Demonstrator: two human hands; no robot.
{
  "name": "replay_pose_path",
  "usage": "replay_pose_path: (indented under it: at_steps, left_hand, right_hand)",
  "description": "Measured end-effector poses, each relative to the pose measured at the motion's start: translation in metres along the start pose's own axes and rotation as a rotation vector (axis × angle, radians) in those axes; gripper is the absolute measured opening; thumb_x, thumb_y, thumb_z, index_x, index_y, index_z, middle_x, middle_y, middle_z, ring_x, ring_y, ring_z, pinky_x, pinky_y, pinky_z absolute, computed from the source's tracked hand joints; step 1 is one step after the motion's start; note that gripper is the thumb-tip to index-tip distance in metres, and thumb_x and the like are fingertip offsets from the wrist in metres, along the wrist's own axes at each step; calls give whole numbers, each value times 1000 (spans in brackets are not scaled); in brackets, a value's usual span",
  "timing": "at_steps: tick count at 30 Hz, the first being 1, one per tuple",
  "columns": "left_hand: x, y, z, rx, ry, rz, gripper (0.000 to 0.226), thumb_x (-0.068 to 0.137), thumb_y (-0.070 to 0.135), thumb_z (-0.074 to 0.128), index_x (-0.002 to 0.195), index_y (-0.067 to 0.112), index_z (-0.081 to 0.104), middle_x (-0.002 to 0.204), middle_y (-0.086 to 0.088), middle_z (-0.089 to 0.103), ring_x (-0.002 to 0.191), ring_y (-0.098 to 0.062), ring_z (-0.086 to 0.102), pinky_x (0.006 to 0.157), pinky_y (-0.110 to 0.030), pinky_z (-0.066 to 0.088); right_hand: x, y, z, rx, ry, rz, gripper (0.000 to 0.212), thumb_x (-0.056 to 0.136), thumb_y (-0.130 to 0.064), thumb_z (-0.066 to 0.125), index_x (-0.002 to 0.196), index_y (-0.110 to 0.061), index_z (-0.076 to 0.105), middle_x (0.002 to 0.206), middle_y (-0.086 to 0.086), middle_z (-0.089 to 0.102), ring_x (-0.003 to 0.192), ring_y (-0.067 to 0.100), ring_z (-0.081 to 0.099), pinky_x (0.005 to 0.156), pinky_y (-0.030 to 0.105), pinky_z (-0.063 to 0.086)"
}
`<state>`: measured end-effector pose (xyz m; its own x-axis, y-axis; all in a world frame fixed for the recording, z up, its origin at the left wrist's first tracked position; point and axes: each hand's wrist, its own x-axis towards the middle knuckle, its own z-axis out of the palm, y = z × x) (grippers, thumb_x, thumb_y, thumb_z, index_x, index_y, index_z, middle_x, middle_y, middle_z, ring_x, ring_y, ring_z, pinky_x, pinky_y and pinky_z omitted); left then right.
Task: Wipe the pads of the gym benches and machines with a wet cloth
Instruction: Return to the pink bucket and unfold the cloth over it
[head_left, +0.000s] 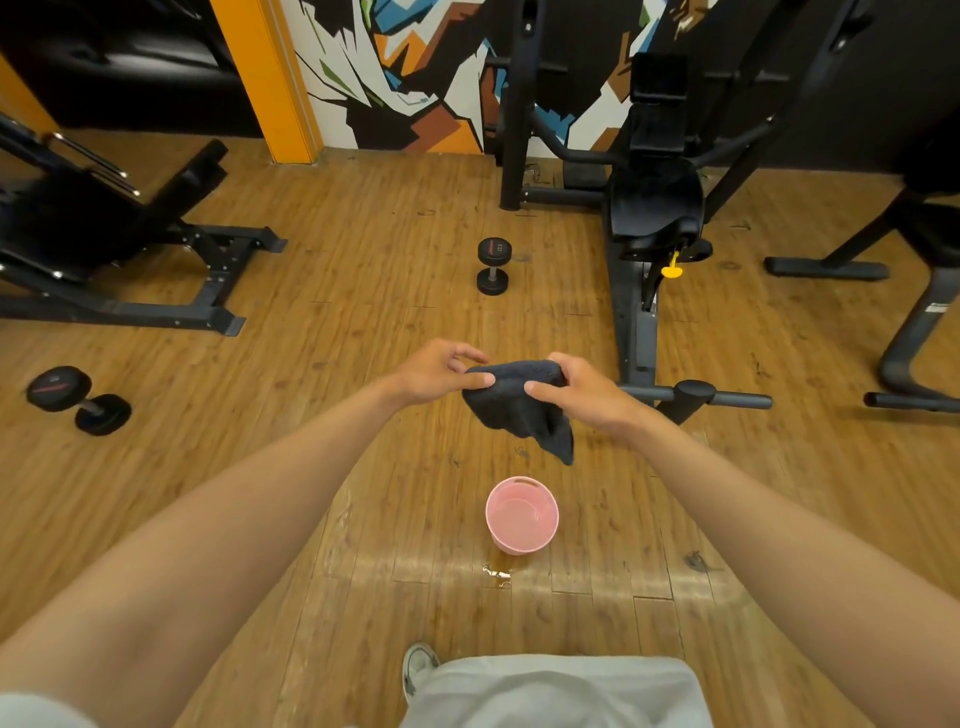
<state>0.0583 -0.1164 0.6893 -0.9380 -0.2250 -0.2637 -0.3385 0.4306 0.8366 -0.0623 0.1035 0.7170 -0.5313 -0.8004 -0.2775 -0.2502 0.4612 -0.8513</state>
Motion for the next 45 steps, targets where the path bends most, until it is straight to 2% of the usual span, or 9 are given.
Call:
replay_pose_path:
  at_steps: [4, 9, 12, 16, 21, 28, 33, 38, 45]
  left_hand:
    - [-3, -6, 8, -47, 24, -87, 50, 92, 50, 72, 78, 2, 71, 76, 3, 65, 76, -8, 60, 78, -26, 43]
    - [-19, -19, 11, -205, -298, -162, 25, 89, 34, 79, 110, 22, 73, 104, 14, 74, 109, -7, 65, 97, -22, 46]
    - [-23, -34, 21, -193, -372, -170, 39, 84, 10, 84, 120, 12, 69, 110, 4, 76, 108, -11, 68, 99, -27, 52]
    - [-28, -46, 30, -289, -424, -276, 69, 83, 12, 86, 142, 14, 52, 121, -1, 74, 116, -11, 68, 109, -32, 49]
    - [-34, -42, 30, -338, -507, -360, 24, 94, 16, 74, 118, 15, 70, 114, 5, 74, 110, -7, 66, 106, -29, 50]
    - [-25, -55, 36, -990, -82, -382, 31, 107, 36, 45, 124, 16, 60, 119, -10, 69, 103, -22, 68, 109, -37, 40]
    - [-25, -51, 41, -686, -133, -325, 47, 98, 35, 69, 137, 11, 59, 130, -7, 71, 124, -24, 65, 107, -36, 50]
    - [-23, -47, 46, -585, 174, -291, 83, 83, 5, 83, 143, 31, 31, 121, -7, 66, 108, -21, 68, 79, -30, 57]
    - [-26, -51, 43, -89, 308, -75, 21, 84, 5, 82, 100, 17, 77, 88, 6, 67, 79, -9, 60, 73, -19, 49]
  right_hand:
    - [1, 3, 0, 29, -69, 60, 34, 95, -25, 72, 117, -14, 49, 112, 4, 62, 103, 14, 64, 77, 25, 57]
    - [-3, 10, -3, 259, -47, 126, 31, 96, -13, 69, 120, -14, 50, 123, 12, 67, 117, 26, 66, 92, 41, 56]
    - [-5, 14, -3, 303, -58, 137, 35, 94, -10, 71, 123, -12, 51, 123, 14, 68, 116, 27, 68, 98, 48, 56]
    - [-9, 13, -7, 396, -13, 145, 38, 94, -4, 70, 126, -9, 51, 122, 14, 69, 114, 27, 69, 86, 42, 60]
    - [-12, 17, -12, 526, -24, 164, 27, 98, -3, 63, 122, -10, 52, 116, 11, 70, 107, 26, 71, 80, 39, 58]
    - [-8, 27, -16, 570, 73, 284, 24, 103, -5, 55, 126, -10, 51, 120, 13, 71, 106, 26, 73, 81, 44, 62]
    - [-3, 39, -12, 283, 97, 383, 22, 102, -14, 60, 121, -15, 49, 112, 12, 72, 105, 26, 71, 83, 42, 61]
    - [-3, 51, -16, 358, 196, 435, 49, 93, -10, 72, 132, -20, 44, 118, 10, 66, 107, 25, 67, 79, 36, 59]
    - [-13, 57, -25, 116, 141, 214, 42, 81, -2, 83, 115, -22, 69, 106, 6, 73, 99, 19, 71, 82, 28, 56]
